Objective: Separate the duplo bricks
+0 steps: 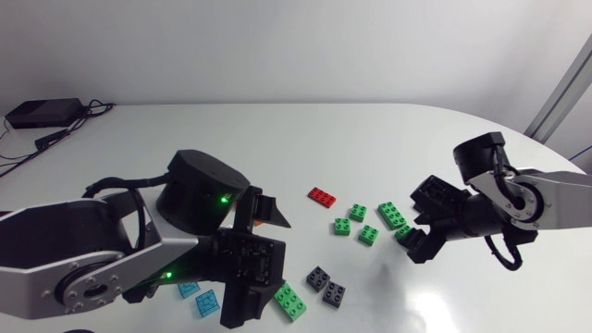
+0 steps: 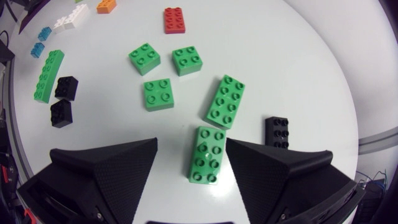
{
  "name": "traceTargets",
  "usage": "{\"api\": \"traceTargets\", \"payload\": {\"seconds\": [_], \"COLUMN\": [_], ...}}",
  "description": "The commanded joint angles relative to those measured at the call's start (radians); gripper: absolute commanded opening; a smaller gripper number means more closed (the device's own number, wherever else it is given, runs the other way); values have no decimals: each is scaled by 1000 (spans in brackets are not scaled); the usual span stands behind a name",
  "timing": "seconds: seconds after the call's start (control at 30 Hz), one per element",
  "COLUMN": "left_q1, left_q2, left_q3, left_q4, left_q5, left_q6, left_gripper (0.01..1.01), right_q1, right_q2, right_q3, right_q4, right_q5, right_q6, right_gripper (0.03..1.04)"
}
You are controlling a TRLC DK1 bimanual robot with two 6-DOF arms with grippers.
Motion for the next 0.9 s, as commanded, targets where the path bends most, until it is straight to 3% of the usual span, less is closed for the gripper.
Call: {"api": "traceTargets", "payload": {"seconds": [0.0, 0.13, 0.63, 0.87], "left_q1": [5, 5, 12, 24], "left_q2": [-22, -31, -39, -45], "left_q3": [-19, -19, -20, -14], "left_q4": [0, -8, -11, -21], "left_q5": [-5, -5, -5, -6], "left_q6": [-22, -22, -22, -20], "left_gripper": [985, 985, 985, 985], "right_q1": [45, 79, 192, 180], "right_q2": [42, 150, 386, 328], "right_q3": [19, 65, 197, 177], "right_q4": [5, 26, 81, 78], "right_q5": [8, 8, 42, 55], "right_q6": [28, 38, 59, 50], "right_gripper": [462, 267, 264, 264]}}
